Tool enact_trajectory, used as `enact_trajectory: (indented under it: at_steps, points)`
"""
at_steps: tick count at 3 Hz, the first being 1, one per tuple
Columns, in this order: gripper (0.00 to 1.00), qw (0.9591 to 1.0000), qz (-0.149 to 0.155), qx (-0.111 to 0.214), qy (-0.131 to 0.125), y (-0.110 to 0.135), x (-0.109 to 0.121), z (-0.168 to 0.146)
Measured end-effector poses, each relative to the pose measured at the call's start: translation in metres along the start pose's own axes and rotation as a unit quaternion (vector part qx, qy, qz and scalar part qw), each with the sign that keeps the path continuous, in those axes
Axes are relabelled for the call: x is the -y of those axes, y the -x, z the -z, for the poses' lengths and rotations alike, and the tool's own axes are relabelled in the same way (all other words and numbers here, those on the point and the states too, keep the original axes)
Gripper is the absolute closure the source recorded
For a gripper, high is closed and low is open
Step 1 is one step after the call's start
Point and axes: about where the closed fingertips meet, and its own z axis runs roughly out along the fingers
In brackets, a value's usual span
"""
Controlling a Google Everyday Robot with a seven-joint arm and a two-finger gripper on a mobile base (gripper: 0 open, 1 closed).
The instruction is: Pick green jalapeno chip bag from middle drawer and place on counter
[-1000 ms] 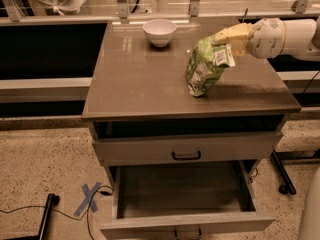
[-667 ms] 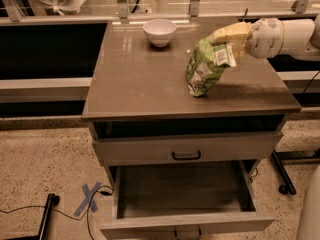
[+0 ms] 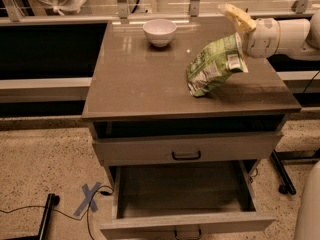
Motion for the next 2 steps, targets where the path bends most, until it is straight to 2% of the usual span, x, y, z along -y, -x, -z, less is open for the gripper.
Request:
enact_trajectory:
  at_steps: [2]
  points:
    - [0.0,0.9999,-0.003,0.009,-0.009,0.0007,0.0012,0.0094]
